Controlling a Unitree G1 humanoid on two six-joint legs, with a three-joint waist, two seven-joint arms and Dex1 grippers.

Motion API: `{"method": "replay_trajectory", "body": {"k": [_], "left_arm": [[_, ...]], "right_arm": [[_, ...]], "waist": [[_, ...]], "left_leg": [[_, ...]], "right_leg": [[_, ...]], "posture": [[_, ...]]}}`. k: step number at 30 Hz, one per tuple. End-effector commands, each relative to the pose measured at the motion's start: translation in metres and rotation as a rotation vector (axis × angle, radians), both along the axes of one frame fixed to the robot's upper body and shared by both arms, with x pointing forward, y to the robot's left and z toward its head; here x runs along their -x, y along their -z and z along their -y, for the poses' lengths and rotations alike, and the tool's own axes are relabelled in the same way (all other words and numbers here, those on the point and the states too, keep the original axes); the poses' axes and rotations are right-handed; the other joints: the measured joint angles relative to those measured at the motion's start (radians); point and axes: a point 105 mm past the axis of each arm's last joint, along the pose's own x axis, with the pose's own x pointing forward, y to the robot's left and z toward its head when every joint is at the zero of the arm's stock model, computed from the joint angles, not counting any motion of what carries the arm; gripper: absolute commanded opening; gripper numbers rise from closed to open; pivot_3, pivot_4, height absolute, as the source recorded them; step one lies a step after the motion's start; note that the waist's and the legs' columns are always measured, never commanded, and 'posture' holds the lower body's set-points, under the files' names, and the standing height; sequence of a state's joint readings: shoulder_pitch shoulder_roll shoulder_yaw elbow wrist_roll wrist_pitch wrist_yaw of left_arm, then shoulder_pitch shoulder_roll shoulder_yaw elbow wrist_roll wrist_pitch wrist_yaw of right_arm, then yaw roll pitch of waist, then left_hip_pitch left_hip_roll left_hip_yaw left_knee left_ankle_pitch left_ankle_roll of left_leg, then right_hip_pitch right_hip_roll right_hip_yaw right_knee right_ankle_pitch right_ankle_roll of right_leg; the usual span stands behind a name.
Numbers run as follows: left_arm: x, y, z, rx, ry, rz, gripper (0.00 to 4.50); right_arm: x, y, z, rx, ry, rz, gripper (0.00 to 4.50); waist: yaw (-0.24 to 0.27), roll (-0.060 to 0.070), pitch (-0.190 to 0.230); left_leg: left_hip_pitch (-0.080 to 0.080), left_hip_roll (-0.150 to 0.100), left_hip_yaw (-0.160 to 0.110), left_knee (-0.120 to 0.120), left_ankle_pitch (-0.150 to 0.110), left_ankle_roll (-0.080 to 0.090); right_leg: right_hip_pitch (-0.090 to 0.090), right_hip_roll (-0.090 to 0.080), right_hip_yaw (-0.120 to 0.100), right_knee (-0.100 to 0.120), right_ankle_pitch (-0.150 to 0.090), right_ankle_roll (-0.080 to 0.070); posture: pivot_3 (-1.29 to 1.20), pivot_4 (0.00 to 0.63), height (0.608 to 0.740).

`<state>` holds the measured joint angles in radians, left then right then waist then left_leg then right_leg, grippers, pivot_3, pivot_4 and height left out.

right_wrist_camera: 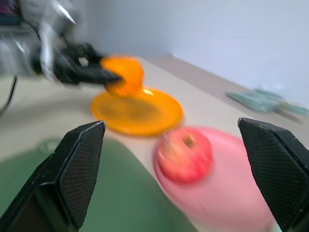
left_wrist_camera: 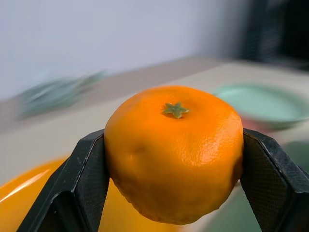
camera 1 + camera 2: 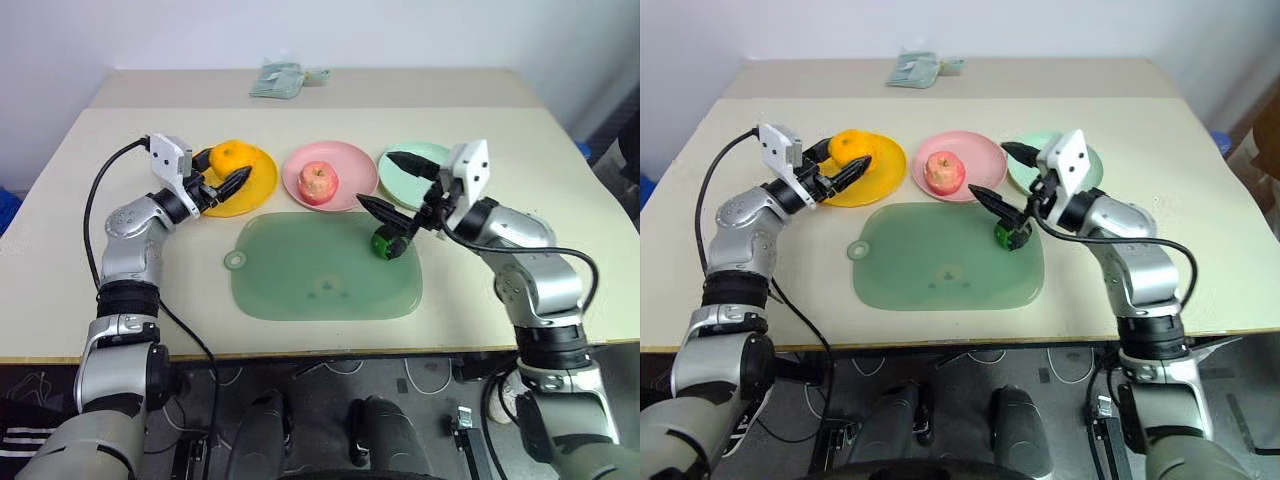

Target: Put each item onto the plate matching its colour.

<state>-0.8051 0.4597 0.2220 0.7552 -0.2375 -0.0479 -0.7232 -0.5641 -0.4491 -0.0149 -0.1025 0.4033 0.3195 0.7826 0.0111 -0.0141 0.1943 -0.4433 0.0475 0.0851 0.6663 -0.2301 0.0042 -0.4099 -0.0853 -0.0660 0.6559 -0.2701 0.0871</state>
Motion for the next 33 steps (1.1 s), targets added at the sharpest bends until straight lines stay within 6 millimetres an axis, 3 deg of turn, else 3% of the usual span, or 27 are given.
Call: {"method": "replay_trajectory", "body": {"k": [1, 4, 7, 9, 10, 13, 16, 19, 20, 24, 28, 33], "left_arm": [[-0.011, -0.02, -0.025, 0.032, -0.18, 0.072, 3.32], [-0.016, -0.012, -0.037, 0.04, -0.272, 0.054, 3.32], [-0.017, -0.005, -0.033, 0.071, -0.257, 0.039, 3.32], [-0.018, 0.0, -0.032, 0.061, -0.26, 0.028, 4.25], [-0.018, 0.0, -0.032, 0.07, -0.256, 0.028, 4.45], [-0.016, -0.009, -0.024, 0.087, -0.173, 0.041, 4.45], [-0.01, -0.019, -0.021, -0.049, -0.105, 0.089, 4.45], [0.008, -0.045, -0.012, -0.013, 0.095, 0.132, 4.45], [0.023, -0.052, -0.002, 0.001, 0.231, 0.139, 4.45], [0.095, -0.041, 0.025, -0.03, 0.711, 0.006, 4.45], [0.118, -0.028, 0.029, -0.076, 0.786, -0.07, 4.45], [0.132, -0.017, 0.035, -0.089, 0.822, -0.134, 4.45]], "right_arm": [[0.003, -0.008, -0.007, 0.014, -0.037, 0.042, 4.5], [0.001, -0.008, -0.009, 0.017, -0.048, 0.039, 4.5], [0.001, -0.008, -0.009, 0.027, -0.051, 0.041, 4.5], [0.002, -0.008, -0.008, 0.033, -0.052, 0.038, 4.5], [0.003, -0.007, -0.007, 0.035, -0.051, 0.036, 4.5], [0.004, -0.004, -0.002, 0.048, -0.032, 0.029, 4.5], [0.0, 0.004, 0.005, 0.083, 0.014, 0.0, 4.5], [-0.007, 0.021, 0.014, 0.158, 0.06, -0.057, 4.5], [-0.01, 0.027, 0.016, 0.174, 0.074, -0.075, 4.5], [-0.012, 0.055, 0.019, 0.272, 0.081, -0.166, 4.5], [-0.014, 0.065, 0.022, 0.293, 0.087, -0.222, 4.5], [-0.018, 0.08, 0.028, 0.366, 0.112, -0.254, 4.5]], "waist": [[0.004, 0.0, 0.0], [0.001, 0.0, 0.0], [-0.001, 0.0, 0.0], [-0.001, 0.0, 0.0], [-0.001, 0.0, 0.0], [0.0, 0.0, 0.0], [0.0, 0.0, 0.0], [-0.004, 0.0, 0.0], [-0.006, 0.0, 0.0], [-0.027, 0.0, 0.0], [-0.026, 0.001, 0.0], [-0.021, 0.001, 0.0]], "left_leg": [[-0.001, 0.0, 0.0, 0.0, 0.0, 0.0], [-0.001, 0.0, 0.001, 0.0, 0.0, 0.0], [0.0, 0.0, 0.001, 0.0, 0.0, 0.0], [0.0, 0.0, 0.001, 0.0, 0.0, 0.0], [-0.001, 0.0, 0.001, 0.0, 0.0, 0.0], [-0.001, 0.0, 0.002, 0.0, 0.0, 0.0], [-0.001, 0.0, 0.002, 0.0, 0.0, 0.0], [-0.001, 0.0, 0.002, -0.001, 0.0, 0.0], [-0.001, 0.0, 0.002, -0.001, 0.0, 0.0], [0.0, 0.001, 0.003, -0.002, 0.003, -0.005], [0.001, 0.001, 0.002, -0.002, 0.0, -0.001], [0.001, 0.001, 0.001, -0.002, 0.0, -0.001]], "right_leg": [[0.0, 0.0, 0.0, 0.0, 0.0, 0.0], [0.0, -0.001, 0.0, -0.001, 0.0, 0.0], [0.0, 0.0, 0.0, -0.001, 0.0, 0.0], [-0.001, 0.0, 0.0, -0.001, 0.0, 0.0], [-0.001, 0.0, 0.0, -0.001, 0.0, 0.0], [-0.001, 0.0, 0.0, -0.001, 0.0, 0.0], [-0.001, 0.0, 0.0, -0.001, 0.0, 0.0], [-0.001, 0.0, 0.0, -0.001, 0.0, 0.0], [-0.001, 0.0, 0.0, -0.001, 0.0, 0.0], [-0.001, 0.0, 0.001, -0.001, 0.0, 0.0], [-0.002, 0.0, 0.002, 0.0, 0.0, 0.0], [-0.001, 0.0, 0.001, 0.0, 0.001, -0.001]], "posture": [[0.0, 0.15, 0.74], [0.0, 0.15, 0.74], [0.0, 0.15, 0.74], [0.0, 0.15, 0.74], [0.0, 0.15, 0.74], [0.0, 0.15, 0.74], [0.0, 0.15, 0.74], [0.0, 0.15, 0.74], [0.0, 0.15, 0.74], [0.0, 0.15, 0.74], [0.0, 0.15, 0.74], [0.0, 0.15, 0.74]]}}
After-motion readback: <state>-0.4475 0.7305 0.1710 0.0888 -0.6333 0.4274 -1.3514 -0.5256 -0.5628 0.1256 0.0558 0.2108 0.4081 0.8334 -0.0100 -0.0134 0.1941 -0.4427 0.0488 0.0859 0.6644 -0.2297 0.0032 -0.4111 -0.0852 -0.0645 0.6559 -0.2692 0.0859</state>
